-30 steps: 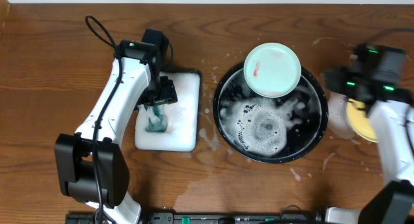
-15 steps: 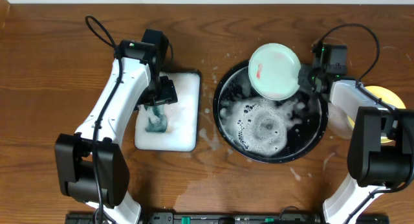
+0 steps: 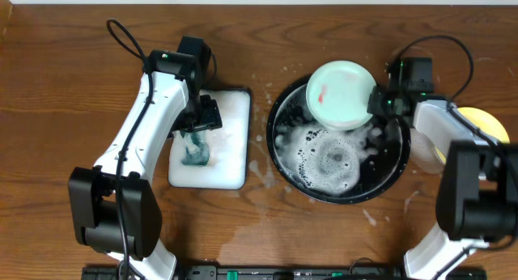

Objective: Clean dirty plates on tray and stack at the side
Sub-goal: 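Grip the rim of the last pale green plate in the tray with right gripper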

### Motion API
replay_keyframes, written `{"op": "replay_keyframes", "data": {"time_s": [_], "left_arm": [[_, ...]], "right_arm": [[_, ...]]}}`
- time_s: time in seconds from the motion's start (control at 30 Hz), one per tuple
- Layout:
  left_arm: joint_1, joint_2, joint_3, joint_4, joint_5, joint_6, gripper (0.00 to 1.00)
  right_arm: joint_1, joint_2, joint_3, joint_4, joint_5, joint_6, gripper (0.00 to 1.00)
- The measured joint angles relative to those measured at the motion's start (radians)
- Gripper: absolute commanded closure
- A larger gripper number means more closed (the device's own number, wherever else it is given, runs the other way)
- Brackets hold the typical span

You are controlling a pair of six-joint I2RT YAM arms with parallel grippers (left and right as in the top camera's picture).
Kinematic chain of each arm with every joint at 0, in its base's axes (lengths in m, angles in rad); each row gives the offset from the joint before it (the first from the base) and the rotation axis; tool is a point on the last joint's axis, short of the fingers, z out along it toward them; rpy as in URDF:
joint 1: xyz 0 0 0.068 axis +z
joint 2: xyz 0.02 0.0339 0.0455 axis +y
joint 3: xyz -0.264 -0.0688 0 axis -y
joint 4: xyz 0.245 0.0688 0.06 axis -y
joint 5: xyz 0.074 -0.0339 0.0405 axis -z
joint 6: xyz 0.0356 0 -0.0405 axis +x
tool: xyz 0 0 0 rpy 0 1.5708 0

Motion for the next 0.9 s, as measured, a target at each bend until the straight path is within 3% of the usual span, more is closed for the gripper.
{"op": "replay_keyframes", "data": {"time_s": [0.23, 0.4, 0.57, 0.67, 0.7, 0.8, 0.9], "left_arm": [[0.000, 0.000, 0.000, -0.050, 0.000, 0.000, 0.17], [0.000, 0.000, 0.000, -0.109, 0.004, 0.003, 0.30], [0.000, -0.009, 0.000, -0.108, 0.032, 0.027, 0.31], [0.000, -0.056, -0.002, -0.105, 0.035, 0.041, 0.24], [0.000, -0.087, -0.002, -0.105, 0.035, 0.050, 0.22], [0.000, -0.186, -0.002, -0.106, 0.037, 0.054, 0.19], [0.000, -0.248, -0.002, -0.106, 0.026, 0.056, 0.18]], "right_arm": [[0.000, -0.288, -0.001, -0.380, 0.012, 0.022, 0.99], [0.000, -0.342, -0.005, -0.573, 0.025, 0.048, 0.99], [0.001, -0.309, -0.092, -0.499, 0.050, 0.076, 0.99], [0.001, -0.280, -0.148, -0.406, 0.054, 0.082, 0.99], [0.001, -0.270, -0.164, -0.385, 0.051, 0.072, 0.96], [0.002, -0.261, -0.188, -0.361, 0.029, 0.011, 0.75], [0.003, -0.261, -0.188, -0.360, 0.010, -0.032, 0.76]]}}
